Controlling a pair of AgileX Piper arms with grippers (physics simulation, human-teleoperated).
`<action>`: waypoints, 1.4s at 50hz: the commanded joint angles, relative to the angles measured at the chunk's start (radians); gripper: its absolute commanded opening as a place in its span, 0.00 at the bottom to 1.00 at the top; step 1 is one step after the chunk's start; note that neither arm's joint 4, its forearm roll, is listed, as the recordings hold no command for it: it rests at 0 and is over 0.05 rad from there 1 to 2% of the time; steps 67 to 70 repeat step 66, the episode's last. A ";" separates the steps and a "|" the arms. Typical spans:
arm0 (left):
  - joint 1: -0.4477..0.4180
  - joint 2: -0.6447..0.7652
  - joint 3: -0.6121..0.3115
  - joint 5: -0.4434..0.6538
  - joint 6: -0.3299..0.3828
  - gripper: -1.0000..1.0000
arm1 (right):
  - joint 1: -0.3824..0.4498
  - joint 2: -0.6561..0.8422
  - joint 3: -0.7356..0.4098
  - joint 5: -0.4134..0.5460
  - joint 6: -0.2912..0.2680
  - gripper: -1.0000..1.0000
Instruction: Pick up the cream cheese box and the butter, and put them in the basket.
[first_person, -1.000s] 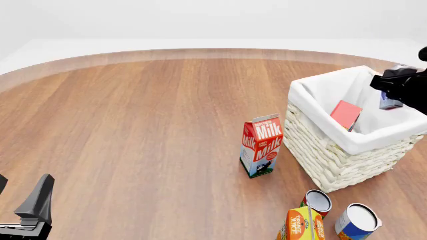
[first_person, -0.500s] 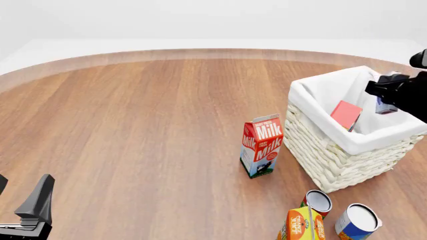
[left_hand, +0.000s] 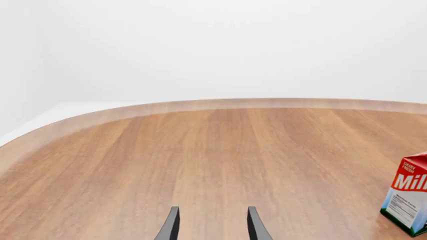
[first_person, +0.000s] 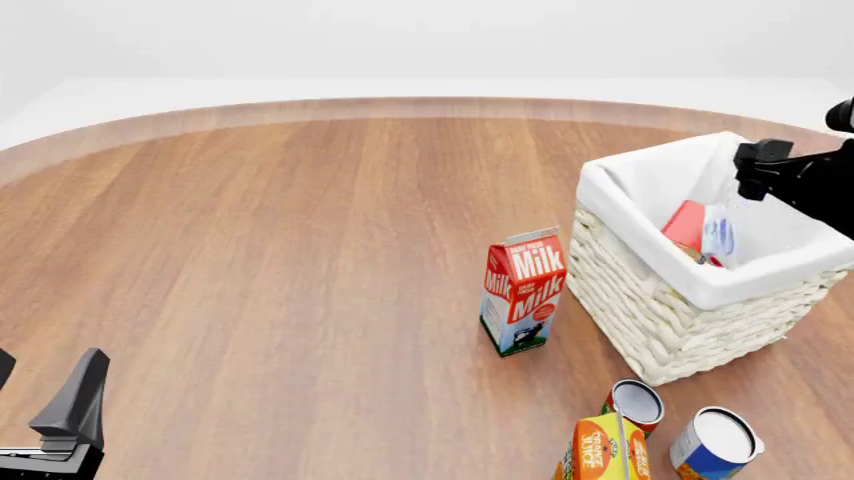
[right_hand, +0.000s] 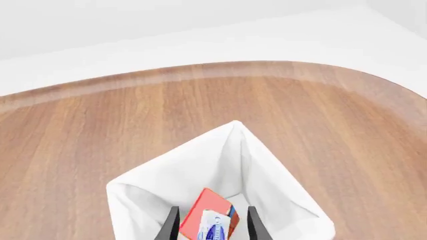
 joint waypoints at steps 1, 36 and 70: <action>0.000 0.000 0.000 0.000 0.000 1.00 | 0.003 0.000 -0.001 -0.006 -0.002 1.00; 0.000 0.000 0.000 0.000 0.000 1.00 | 0.072 -0.115 -0.104 0.163 -0.041 1.00; 0.000 0.000 0.000 0.000 0.000 1.00 | 0.341 -0.348 -0.379 0.493 -0.191 1.00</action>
